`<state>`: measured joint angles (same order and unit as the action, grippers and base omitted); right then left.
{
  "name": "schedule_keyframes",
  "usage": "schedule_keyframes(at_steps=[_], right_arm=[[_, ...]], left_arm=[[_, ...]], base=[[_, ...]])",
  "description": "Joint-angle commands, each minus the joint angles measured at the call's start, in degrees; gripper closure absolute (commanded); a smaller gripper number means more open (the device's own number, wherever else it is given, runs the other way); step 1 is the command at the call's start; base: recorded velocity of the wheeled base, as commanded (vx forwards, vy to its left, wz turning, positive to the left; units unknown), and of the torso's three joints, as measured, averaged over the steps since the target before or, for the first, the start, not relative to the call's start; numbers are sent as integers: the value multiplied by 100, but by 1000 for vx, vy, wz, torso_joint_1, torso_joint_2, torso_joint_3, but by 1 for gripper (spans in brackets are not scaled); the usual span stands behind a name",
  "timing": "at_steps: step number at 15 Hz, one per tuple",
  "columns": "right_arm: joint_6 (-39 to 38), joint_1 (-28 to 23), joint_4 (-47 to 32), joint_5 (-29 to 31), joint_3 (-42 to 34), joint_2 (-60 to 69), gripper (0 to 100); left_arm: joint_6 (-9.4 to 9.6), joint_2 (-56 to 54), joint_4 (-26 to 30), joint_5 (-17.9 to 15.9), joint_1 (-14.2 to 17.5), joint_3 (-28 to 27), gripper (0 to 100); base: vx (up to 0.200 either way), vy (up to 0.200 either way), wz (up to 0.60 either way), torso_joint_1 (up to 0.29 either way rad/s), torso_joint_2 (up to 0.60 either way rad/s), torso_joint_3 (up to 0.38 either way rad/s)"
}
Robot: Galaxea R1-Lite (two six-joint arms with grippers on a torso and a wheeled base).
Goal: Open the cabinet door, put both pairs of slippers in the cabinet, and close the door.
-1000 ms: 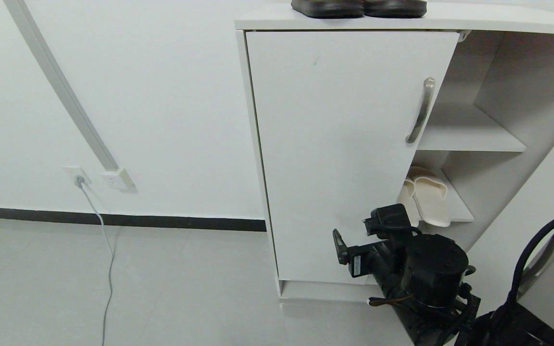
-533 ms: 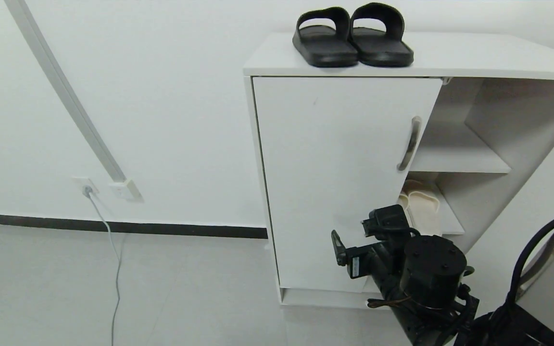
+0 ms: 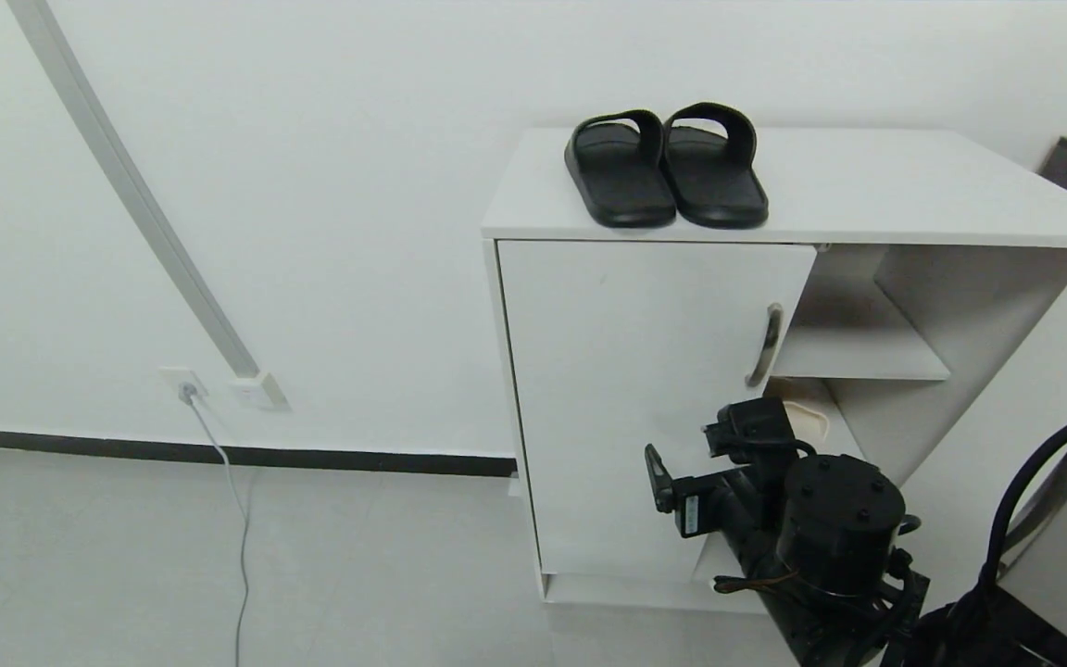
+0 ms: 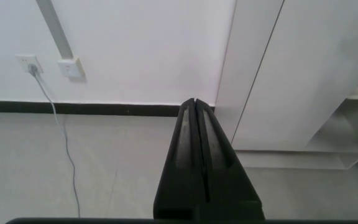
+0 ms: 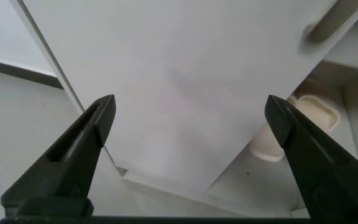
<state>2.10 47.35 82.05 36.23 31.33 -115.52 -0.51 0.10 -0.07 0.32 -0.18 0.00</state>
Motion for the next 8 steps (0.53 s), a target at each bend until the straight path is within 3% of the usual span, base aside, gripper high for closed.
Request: schedule_keyframes(at_steps=[1, 8], right_arm=[[1, -6, -5, -2, -4, 12, 0], [1, -24, -23, -2, -13, 3, 0]], left_arm=[[-2, 8, -1, 3, 1, 0, 100], [-2, 8, -1, 3, 1, 0, 100]], base=[[0, 0, 0, 163, -476, -325], [0, 0, 0, 186, -506, -319]])
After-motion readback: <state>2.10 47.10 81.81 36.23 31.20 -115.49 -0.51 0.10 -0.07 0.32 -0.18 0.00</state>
